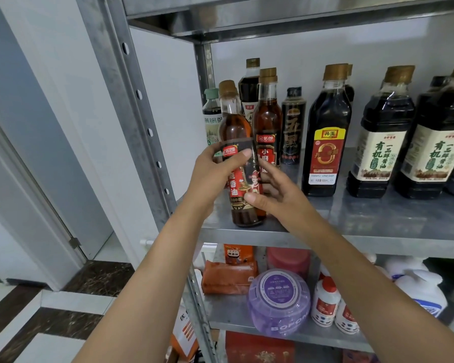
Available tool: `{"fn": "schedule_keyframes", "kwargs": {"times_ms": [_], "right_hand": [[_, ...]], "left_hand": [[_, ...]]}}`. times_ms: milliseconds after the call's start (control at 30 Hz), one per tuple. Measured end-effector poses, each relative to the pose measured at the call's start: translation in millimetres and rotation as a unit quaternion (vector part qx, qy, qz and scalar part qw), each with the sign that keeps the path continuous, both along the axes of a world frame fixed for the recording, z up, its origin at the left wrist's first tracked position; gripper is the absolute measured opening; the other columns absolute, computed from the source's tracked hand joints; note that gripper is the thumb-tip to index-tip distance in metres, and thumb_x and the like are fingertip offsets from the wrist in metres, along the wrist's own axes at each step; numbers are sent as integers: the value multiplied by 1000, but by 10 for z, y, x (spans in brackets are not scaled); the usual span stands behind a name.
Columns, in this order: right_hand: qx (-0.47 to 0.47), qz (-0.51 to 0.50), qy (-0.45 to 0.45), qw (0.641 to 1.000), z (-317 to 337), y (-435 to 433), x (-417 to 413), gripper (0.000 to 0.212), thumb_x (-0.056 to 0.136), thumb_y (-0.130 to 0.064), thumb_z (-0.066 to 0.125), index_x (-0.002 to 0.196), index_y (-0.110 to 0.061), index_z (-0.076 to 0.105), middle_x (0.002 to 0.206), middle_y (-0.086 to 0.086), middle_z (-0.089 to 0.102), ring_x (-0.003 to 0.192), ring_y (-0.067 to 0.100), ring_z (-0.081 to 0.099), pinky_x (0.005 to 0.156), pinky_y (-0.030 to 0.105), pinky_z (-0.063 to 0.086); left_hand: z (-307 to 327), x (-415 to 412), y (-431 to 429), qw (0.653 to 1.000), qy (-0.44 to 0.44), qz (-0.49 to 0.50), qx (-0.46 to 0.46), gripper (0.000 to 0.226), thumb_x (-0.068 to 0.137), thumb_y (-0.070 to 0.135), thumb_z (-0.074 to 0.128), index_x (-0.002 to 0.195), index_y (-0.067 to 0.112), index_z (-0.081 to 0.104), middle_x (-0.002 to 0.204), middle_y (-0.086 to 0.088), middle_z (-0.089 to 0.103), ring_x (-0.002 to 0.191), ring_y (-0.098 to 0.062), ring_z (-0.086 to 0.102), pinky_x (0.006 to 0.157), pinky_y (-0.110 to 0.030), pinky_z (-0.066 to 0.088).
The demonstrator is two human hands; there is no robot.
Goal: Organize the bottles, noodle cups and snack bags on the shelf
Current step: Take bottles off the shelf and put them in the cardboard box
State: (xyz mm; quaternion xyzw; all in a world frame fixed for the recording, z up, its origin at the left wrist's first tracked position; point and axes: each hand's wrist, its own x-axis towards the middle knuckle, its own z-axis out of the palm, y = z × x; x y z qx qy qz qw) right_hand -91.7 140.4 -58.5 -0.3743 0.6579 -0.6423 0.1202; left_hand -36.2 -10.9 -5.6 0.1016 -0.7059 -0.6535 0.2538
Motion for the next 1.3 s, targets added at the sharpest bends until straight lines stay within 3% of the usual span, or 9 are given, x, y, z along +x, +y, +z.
{"fn": "schedule_keyframes", "kwargs": {"times_ms": [67,167,333,533,733,867,1067,1200,1300], "right_hand": [[-3,-6,-3,1000,-15,6,-23,81,72,-37,76,144,-42,39,136,-11,53,121,6,58,103,38,52],[8,-2,-4,1000,-27,0,-34,80,72,-39,76,144,-40,41,140,-3,54,125,12,58,107,43,49],[22,8,-13,1000,-28,-22,-34,83,70,-39,74,144,-39,38,124,-18,60,120,6,60,105,36,50],[17,6,-19,1000,-54,-38,-46,73,70,-40,75,134,-47,40,128,-11,62,118,8,63,97,33,54],[13,11,-15,1000,-68,-15,-64,72,71,-41,74,132,-54,38,133,-11,53,119,5,59,86,21,55],[8,14,-17,1000,-64,-5,-56,71,72,-35,74,132,-50,40,129,-13,54,109,-2,63,74,14,52],[11,12,-26,1000,-44,-3,-49,64,79,-27,74,128,-51,41,127,-14,59,109,-3,64,77,15,53],[11,2,-22,1000,-16,-6,-18,90,68,-41,80,148,-37,39,140,0,55,123,12,60,101,37,53],[-19,-27,-17,999,28,-17,75,85,67,-46,79,145,-35,46,136,-4,58,123,13,60,106,43,50]], "left_hand": [[-15,12,-34,1000,-4,-4,22,54,88,29,75,136,17,53,109,-4,73,84,-10,75,65,-20,58],[-34,33,-43,1000,0,-16,26,43,93,27,69,133,15,56,110,-5,73,81,-8,74,64,-19,57],[-50,39,-64,999,4,-42,29,33,99,26,61,129,14,60,111,-6,75,96,-19,74,81,-30,58],[-79,32,-68,996,8,-73,44,32,101,27,56,130,13,59,117,-7,74,107,-24,71,95,-39,56],[-119,30,-4,996,10,-32,-77,57,81,23,82,131,16,56,112,1,74,98,-10,72,86,-25,58],[-131,3,16,993,29,-13,-111,55,80,19,83,129,13,58,108,0,74,96,-11,72,87,-29,58],[-159,-23,8,993,53,1,-107,47,82,12,81,125,10,62,107,-4,75,96,-15,73,88,-32,59],[-129,4,-9,996,55,-6,-66,45,82,9,80,123,7,63,107,-9,75,98,-22,73,89,-38,59],[-43,50,-22,997,69,-25,-21,40,83,7,78,121,7,65,106,-11,76,98,-27,73,89,-39,59]]}}
